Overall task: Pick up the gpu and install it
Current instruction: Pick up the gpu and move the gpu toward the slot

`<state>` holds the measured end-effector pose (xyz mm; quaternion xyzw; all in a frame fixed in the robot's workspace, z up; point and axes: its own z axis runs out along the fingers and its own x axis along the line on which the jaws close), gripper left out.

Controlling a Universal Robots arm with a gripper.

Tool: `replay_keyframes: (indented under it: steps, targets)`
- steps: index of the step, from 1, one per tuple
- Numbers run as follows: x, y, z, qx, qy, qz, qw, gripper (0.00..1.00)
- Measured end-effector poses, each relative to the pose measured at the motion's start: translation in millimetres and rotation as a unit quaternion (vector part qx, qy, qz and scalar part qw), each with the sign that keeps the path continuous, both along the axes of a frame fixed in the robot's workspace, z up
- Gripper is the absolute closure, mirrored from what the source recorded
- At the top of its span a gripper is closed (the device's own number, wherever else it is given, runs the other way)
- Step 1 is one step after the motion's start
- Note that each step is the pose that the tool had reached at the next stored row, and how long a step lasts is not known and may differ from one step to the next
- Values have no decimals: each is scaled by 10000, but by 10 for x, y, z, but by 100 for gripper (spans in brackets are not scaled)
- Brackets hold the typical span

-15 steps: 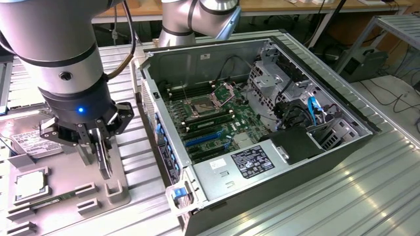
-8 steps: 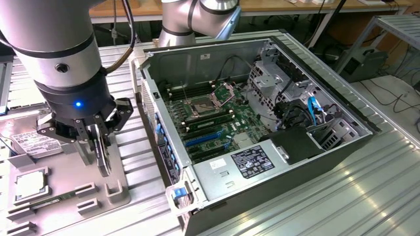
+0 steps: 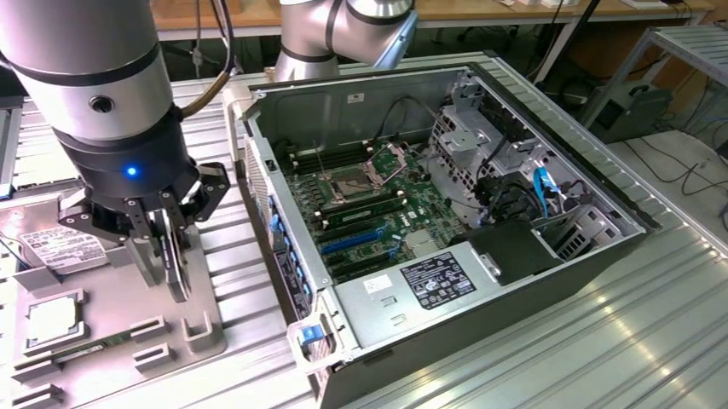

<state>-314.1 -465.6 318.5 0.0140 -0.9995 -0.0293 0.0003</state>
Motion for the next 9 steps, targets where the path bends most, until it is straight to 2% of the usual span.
replay_keyframes:
  steps: [9]
  targets:
    - [0,0,115,0,0,0,10000,72]
